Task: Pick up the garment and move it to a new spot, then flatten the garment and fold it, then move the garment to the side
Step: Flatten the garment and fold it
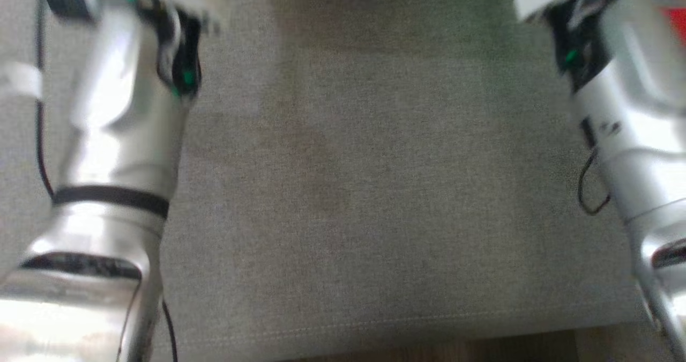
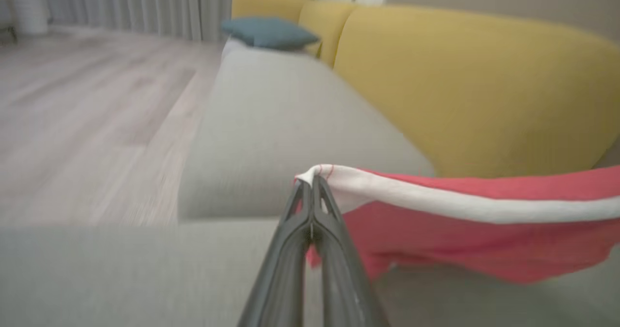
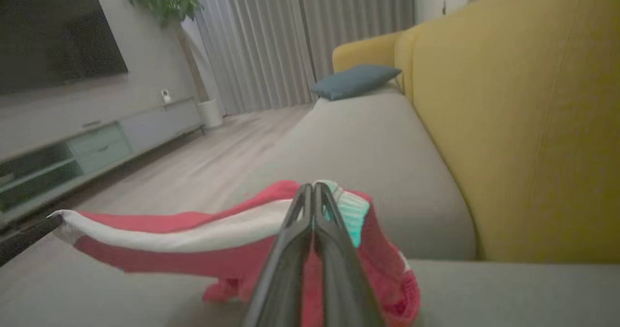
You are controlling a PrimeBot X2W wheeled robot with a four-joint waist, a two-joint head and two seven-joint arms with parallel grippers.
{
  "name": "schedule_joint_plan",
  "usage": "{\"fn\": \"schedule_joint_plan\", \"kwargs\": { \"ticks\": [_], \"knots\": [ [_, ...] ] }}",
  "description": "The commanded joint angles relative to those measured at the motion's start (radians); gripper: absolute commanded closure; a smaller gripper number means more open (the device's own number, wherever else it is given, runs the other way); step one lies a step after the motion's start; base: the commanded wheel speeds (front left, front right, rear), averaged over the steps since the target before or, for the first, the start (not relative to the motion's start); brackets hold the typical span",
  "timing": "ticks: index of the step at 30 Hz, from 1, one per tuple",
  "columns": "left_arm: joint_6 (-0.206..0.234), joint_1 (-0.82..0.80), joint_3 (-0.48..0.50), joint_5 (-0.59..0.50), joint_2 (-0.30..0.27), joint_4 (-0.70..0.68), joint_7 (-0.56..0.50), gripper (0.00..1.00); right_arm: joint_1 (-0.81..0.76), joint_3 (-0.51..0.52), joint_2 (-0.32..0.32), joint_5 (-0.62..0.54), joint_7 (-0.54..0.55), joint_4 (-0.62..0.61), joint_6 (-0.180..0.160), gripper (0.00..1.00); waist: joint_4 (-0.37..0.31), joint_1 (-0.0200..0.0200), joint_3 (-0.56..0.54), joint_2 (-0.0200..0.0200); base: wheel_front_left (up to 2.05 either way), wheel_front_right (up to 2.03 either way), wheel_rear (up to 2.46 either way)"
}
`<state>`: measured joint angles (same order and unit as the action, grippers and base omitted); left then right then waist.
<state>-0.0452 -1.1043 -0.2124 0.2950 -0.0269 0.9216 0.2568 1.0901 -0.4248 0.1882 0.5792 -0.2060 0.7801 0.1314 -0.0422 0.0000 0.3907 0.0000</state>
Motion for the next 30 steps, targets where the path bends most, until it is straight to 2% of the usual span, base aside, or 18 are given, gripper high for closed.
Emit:
{"fn": "schedule_joint_plan", "kwargs": {
  "ticks": [1, 6, 9, 14, 21, 26, 30],
  "knots": [
    [-0.001, 0.0, 0.022, 0.024, -0.026, 0.034, 0.005, 1.0, -0.031, -0.042, -0.025, 0.014, -0.023, 0.032, -0.001, 1.0, 0.002, 0.0, 0.015, 0.0, 0.0, 0.0, 0.0],
    [-0.01, 0.074, -0.011, 0.085, -0.024, 0.085, 0.005, 1.0, -0.115, -0.076, -0.029, 0.062, -0.047, 0.092, -0.001, 1.0, -0.004, 0.0, 0.021, 0.0, 0.0, 0.0, 0.0],
    [-0.001, 0.155, -0.039, 0.126, -0.024, 0.033, 0.005, 1.0, -0.195, -0.085, -0.01, 0.087, -0.054, 0.057, -0.001, 1.0, -0.01, 0.0, 0.013, 0.0, 0.0, 0.0, 0.0],
    [0.037, 0.358, -0.033, 0.11, -0.023, -0.163, 0.005, 1.0, -0.401, -0.019, 0.044, 0.062, -0.055, -0.148, -0.001, 1.0, -0.023, 0.0, -0.03, 0.0, 0.0, 0.0, 0.0],
    [0.051, 0.684, -0.011, 0.019, -0.033, -0.449, 0.005, 1.0, -0.723, 0.109, 0.072, -0.019, -0.056, -0.454, -0.001, 1.0, -0.031, 0.0, -0.097, 0.0, 0.0, 0.0, 0.0],
    [0.077, 0.887, -0.019, 0.001, -0.042, -0.611, 0.001, 1.0, -0.928, 0.19, 0.058, -0.064, -0.034, -0.601, -0.001, 1.0, -0.021, 0.0, -0.145, 0.0, 0.0, 0.0, 0.0],
    [0.11, 1.02, -0.028, 0.001, -0.057, -0.76, -0.054, 1.0, -1.078, 0.262, 0.021, -0.101, 0.023, -0.736, -0.001, 1.0, -0.014, 0.0, -0.167, 0.0, 0.0, 0.0, 0.0]
  ]
}}
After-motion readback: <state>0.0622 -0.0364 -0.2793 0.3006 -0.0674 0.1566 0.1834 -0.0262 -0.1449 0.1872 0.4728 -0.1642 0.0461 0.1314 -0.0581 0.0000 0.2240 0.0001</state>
